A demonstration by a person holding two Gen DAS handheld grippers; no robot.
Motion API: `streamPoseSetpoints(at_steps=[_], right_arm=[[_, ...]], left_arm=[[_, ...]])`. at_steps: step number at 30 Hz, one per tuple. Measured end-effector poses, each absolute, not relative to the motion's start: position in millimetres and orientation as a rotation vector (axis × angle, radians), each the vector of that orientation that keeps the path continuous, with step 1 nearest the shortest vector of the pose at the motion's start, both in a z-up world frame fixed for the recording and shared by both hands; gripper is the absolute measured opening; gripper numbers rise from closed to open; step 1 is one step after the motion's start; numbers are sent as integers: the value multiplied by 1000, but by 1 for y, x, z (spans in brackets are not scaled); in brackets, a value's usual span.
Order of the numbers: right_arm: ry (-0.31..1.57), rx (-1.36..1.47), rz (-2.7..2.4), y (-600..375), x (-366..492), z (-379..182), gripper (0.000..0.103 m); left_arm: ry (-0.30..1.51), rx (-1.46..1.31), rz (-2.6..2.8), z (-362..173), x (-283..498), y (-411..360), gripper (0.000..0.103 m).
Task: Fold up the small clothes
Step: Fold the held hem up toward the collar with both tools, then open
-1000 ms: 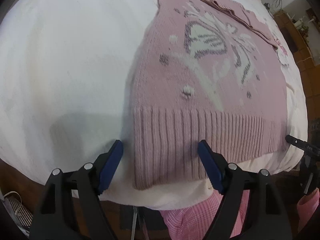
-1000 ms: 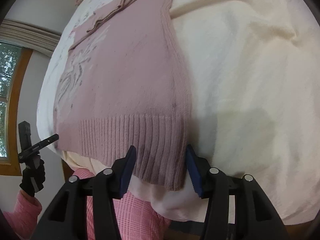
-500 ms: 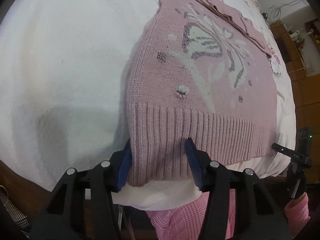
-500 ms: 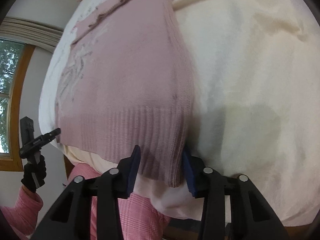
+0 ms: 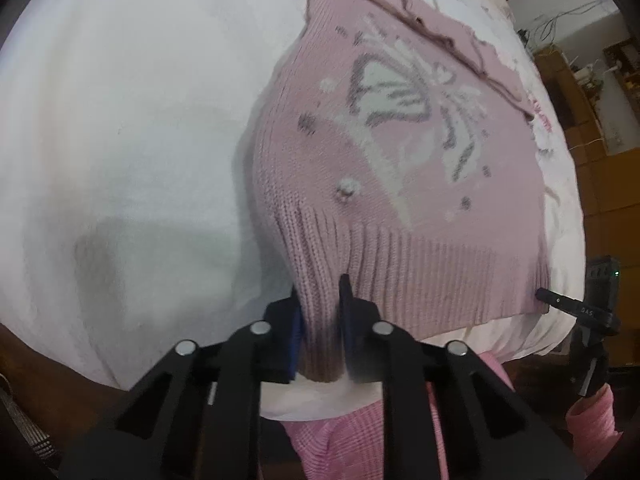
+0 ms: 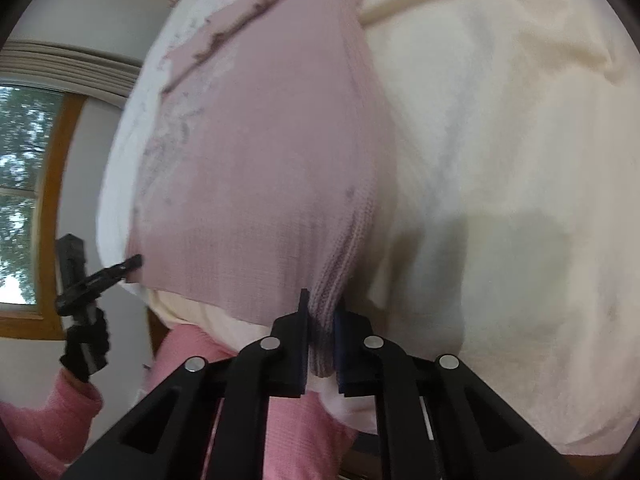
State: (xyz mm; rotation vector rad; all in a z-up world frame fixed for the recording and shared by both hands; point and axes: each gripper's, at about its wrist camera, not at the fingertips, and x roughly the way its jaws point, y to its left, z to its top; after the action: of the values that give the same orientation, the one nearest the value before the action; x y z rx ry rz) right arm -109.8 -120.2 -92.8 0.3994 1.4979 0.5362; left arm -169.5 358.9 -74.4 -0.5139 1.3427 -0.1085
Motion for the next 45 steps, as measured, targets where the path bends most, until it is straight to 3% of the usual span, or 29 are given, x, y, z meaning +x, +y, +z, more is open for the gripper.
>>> streamPoseSetpoints(at_steps=[14,21,33,41,43,45], right_arm=[[1276,687,615,-154,-25,-32,10],[1267,648,604,-142,40,-30,9],[1363,667,538,-137,119,-79,9],[1413,724,518,-145,128,-99,13],[1412,745,512,-150,128,-100,17],[1396,744,493,-155,127,-97,26]], left_arm=[[1102,-610,-211,-11,-93,379,8],[1065,-636,-189,-21,-32,397,8],[1124,-704,-132,-79,37,418,9],[1135,-845,-159,-87,39,436,16],[1122,-866,-150,-82,34,440,22],[1079,-872,-129,-72,26,449,40]])
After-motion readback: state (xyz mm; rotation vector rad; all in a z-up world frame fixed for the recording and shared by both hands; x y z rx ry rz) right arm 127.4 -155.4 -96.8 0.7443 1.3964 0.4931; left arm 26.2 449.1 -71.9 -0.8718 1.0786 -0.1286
